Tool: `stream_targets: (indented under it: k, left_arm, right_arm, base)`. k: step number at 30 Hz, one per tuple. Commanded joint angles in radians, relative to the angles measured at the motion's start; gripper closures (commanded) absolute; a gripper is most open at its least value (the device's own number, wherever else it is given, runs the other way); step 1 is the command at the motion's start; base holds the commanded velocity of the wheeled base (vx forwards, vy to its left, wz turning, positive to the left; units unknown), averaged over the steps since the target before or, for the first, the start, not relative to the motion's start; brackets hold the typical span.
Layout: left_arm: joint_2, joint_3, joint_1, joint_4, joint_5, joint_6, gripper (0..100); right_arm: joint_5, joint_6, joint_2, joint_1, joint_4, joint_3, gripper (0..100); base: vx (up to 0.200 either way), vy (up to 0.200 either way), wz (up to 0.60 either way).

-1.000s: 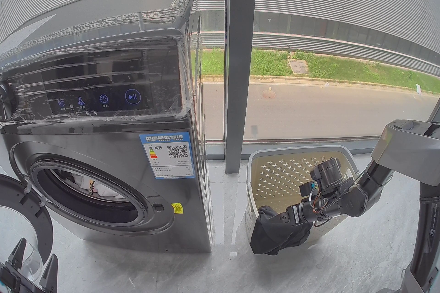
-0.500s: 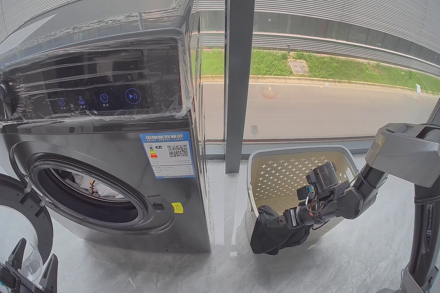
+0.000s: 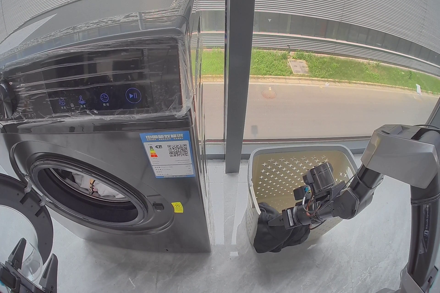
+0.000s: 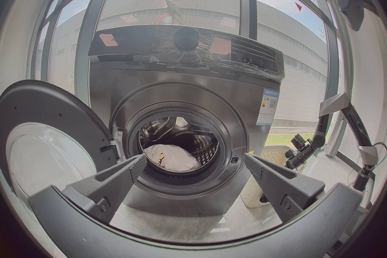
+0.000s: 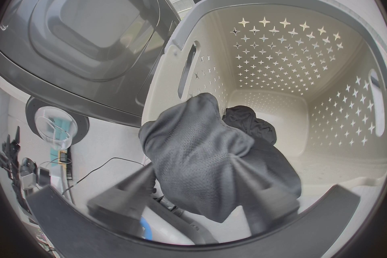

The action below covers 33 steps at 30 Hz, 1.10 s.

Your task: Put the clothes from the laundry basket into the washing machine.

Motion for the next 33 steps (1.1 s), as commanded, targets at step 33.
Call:
stream_targets:
  k: [33]
  left_arm:
    - [-0.016,0.0,0.0,-0.001,0.0,-0.005,0]
  right_arm:
    - [0.054,-0.067,-1.005,0.004,-0.002,0.185,100]
  base:
    - [0.0,0.0,0.0]
